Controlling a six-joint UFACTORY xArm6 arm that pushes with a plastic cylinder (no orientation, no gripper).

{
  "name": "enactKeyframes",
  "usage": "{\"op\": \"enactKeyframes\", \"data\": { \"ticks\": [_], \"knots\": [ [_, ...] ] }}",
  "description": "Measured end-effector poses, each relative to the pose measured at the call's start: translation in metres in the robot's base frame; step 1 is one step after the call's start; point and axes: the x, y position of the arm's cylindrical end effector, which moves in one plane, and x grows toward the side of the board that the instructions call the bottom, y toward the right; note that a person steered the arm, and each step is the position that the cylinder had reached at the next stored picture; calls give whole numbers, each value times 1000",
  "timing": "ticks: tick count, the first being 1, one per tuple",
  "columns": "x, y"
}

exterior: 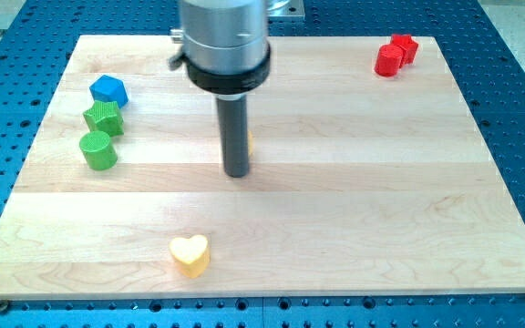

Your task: Slide the hexagon to the right of the green star

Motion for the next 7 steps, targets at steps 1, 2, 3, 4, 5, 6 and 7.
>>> {"op": "enactKeyframes", "data": {
  "ticks": [1,2,3,4,5,6,7],
  "knots": [
    [-11,-2],
    [-37,-16],
    [-42,-23],
    [-69,5],
    [-80,-56],
    [-71,-53],
    [-68,-92]
  ]
}}
